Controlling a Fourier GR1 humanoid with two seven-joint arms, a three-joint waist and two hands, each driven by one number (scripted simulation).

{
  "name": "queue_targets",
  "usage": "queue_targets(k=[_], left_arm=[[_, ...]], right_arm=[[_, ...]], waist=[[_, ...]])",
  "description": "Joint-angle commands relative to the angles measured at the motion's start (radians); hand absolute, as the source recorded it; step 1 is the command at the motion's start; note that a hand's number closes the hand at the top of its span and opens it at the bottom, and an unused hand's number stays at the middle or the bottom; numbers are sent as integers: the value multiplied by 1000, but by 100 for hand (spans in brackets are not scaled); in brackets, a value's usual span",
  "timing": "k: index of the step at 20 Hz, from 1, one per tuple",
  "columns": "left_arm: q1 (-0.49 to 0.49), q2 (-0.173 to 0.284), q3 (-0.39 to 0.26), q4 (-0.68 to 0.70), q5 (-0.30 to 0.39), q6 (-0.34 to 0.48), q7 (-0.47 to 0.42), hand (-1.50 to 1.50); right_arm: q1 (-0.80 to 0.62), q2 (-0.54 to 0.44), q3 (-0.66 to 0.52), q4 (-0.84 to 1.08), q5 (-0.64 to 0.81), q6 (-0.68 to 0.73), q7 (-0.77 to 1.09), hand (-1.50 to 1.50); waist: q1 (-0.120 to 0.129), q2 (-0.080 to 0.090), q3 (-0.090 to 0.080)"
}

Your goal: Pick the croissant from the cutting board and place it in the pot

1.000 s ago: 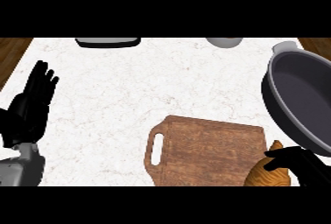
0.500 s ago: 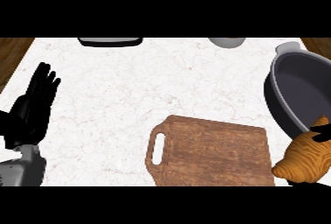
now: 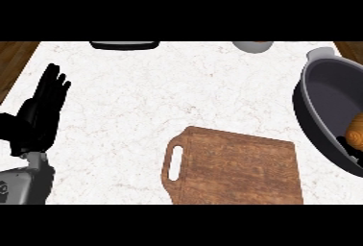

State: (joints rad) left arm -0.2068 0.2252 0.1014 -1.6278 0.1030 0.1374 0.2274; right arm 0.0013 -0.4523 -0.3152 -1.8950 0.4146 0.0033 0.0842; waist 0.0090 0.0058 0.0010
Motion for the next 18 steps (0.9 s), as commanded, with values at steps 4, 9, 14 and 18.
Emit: queue_targets(k=[4,9,14,18], left_arm=[[-14,13,9,6,9,-22,-2,0],[26,1,9,-35,-11,-9,2,0],[-27,-30,-24,-33,-46,31,29,0],[13,-30,-10,-4,-28,1,-17,0]], right_arm=[[-138,-58,26,375,319,-204,-112,150],[-239,-87,-8,674,277,-244,-305,150],[-432,-87,-17,970,240,-192,-299,150],[-463,-79,-54,1140,152,-117,-426,-150]], waist=[[27,5,0],[4,-3,0],[13,0,1],[13,1,1]])
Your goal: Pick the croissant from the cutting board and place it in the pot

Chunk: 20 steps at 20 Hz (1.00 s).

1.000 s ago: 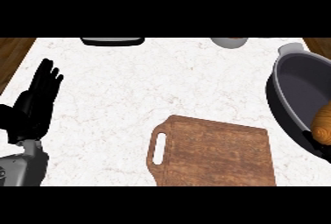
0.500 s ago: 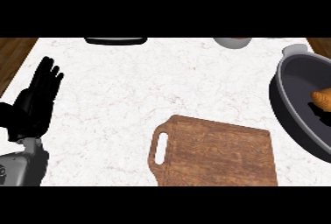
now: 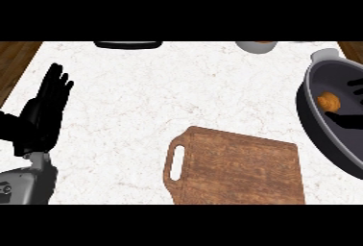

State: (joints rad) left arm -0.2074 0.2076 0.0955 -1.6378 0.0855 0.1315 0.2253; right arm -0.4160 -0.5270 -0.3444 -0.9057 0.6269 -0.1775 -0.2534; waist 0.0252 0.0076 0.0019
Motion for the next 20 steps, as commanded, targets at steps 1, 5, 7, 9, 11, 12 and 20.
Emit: queue_targets(k=[1,5,7,9,11,12,20], left_arm=[[-6,6,10,10,18,-21,2,0],[5,10,10,-20,26,-29,17,0],[-29,13,26,38,20,-19,8,0],[-13,25,31,2,17,-22,9,0],[-28,18,29,32,2,-9,3,0],[13,34,33,-4,13,-30,20,0],[-55,-11,0,15,-29,22,31,0]], right_arm=[[-87,-19,-11,194,-55,104,-98,-150],[-118,14,-73,289,-160,173,-223,-150],[-148,28,-114,250,-242,245,-248,-150],[-126,14,-181,298,-306,257,-322,-150],[-172,-11,-217,321,-357,316,-309,-150],[-191,-47,-238,353,-373,339,-296,-150],[-141,-265,-348,563,-473,553,-405,-150]], waist=[[0,1,0],[5,0,1],[-14,-3,0],[-11,-3,1],[-15,-3,0],[-7,-4,0],[-7,5,3]])
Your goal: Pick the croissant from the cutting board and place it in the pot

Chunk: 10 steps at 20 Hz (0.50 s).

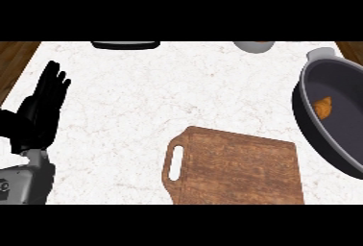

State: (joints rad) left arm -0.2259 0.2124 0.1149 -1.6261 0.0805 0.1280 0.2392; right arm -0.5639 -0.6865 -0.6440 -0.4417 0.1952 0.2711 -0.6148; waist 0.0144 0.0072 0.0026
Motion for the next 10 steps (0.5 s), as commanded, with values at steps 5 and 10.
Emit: queue_targets(k=[5,10], left_arm=[[-16,-5,13,28,6,-10,-26,0],[-20,10,4,-39,7,-11,63,0]], right_arm=[[41,-222,-49,176,-37,199,-91,-150],[72,-265,-38,208,-37,263,-127,-150]], waist=[[6,4,2],[10,2,2]])
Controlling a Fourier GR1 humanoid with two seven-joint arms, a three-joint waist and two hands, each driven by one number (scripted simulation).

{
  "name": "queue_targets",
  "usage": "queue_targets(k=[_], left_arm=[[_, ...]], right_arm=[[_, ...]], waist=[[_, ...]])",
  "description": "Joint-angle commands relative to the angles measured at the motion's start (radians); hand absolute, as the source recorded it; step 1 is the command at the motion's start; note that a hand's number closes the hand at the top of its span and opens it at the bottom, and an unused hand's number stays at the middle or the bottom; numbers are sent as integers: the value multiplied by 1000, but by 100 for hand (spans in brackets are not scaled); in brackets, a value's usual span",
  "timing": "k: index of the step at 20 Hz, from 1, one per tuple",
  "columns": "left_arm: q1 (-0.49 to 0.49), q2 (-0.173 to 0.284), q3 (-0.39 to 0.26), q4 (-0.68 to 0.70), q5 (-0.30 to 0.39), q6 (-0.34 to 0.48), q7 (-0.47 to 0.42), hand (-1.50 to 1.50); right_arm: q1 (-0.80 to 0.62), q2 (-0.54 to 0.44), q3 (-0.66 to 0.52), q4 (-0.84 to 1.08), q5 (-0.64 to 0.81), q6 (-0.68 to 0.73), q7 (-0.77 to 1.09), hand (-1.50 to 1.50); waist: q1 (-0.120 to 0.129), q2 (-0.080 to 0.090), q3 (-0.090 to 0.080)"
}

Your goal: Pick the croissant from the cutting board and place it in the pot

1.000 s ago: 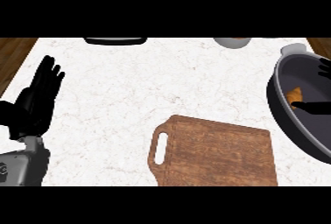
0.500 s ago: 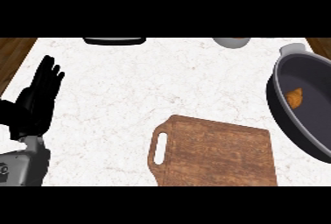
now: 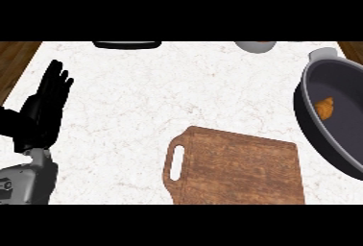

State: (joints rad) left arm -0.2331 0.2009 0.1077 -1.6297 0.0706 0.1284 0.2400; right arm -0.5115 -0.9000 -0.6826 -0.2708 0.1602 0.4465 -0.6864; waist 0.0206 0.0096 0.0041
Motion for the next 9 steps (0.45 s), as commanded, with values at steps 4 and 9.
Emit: queue_targets(k=[4,9], left_arm=[[-27,7,11,11,21,-18,26,0],[-3,23,40,-34,42,-25,27,0]], right_arm=[[71,-47,3,43,-3,84,-123,-150],[39,-88,5,59,-8,116,-74,-150]], waist=[[-3,1,1],[11,3,3]])
